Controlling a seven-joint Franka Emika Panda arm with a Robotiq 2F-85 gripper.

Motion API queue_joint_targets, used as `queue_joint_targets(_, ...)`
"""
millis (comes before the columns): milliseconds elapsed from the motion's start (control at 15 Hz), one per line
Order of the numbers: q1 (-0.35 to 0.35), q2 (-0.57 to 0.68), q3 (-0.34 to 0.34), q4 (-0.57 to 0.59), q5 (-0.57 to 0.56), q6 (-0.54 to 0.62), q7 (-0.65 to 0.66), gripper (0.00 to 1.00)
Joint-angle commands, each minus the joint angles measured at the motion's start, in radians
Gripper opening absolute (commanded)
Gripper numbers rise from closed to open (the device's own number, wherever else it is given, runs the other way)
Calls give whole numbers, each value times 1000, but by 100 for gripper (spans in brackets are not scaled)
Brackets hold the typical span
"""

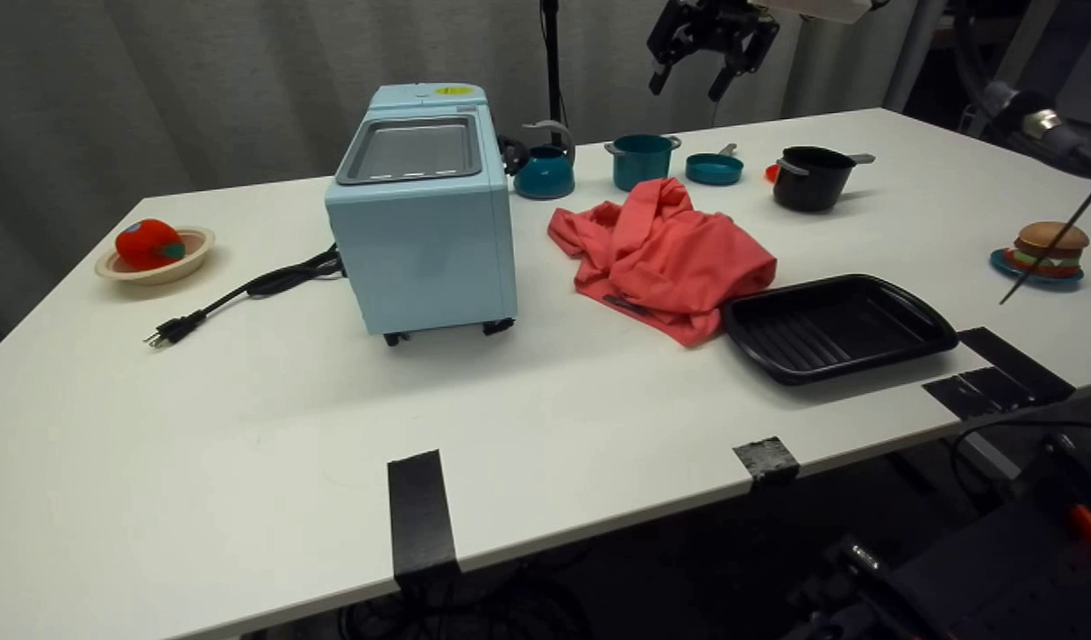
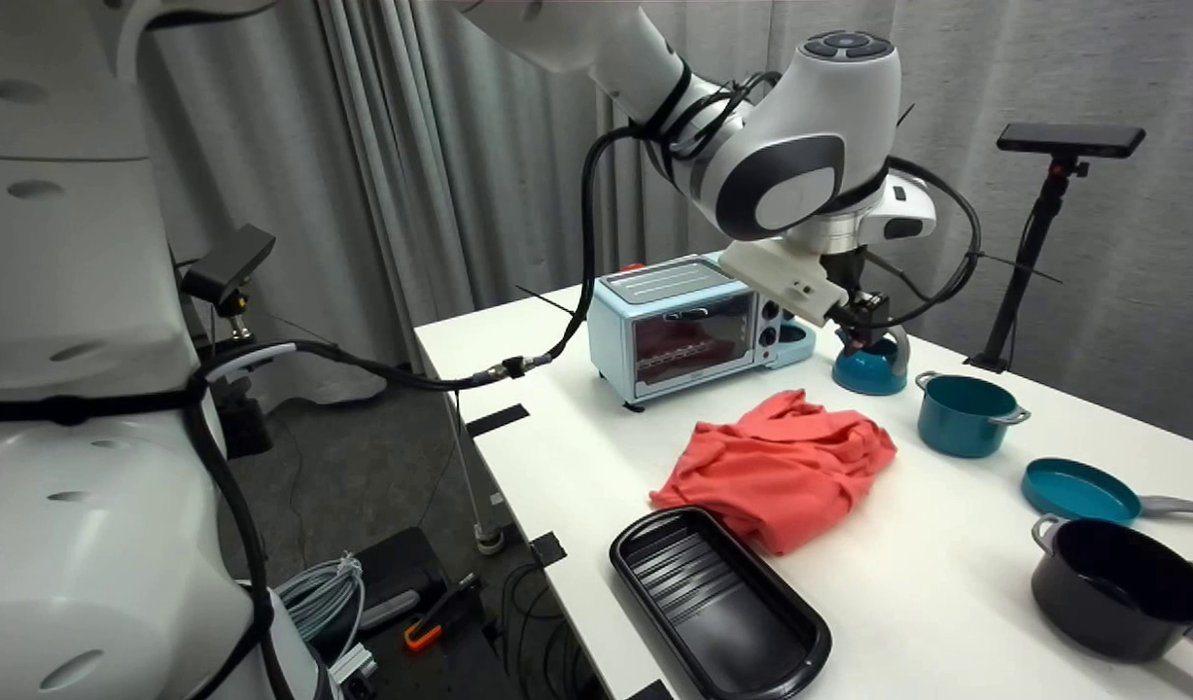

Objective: Fold the sweatshirt twice

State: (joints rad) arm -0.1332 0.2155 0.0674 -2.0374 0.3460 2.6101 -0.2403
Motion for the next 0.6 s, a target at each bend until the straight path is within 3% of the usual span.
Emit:
queue_joint_targets(0,-9,83,-16,86,38,-1,10,100)
queue_joint_targets(533,-67,371,0,388,75,-45,92,100)
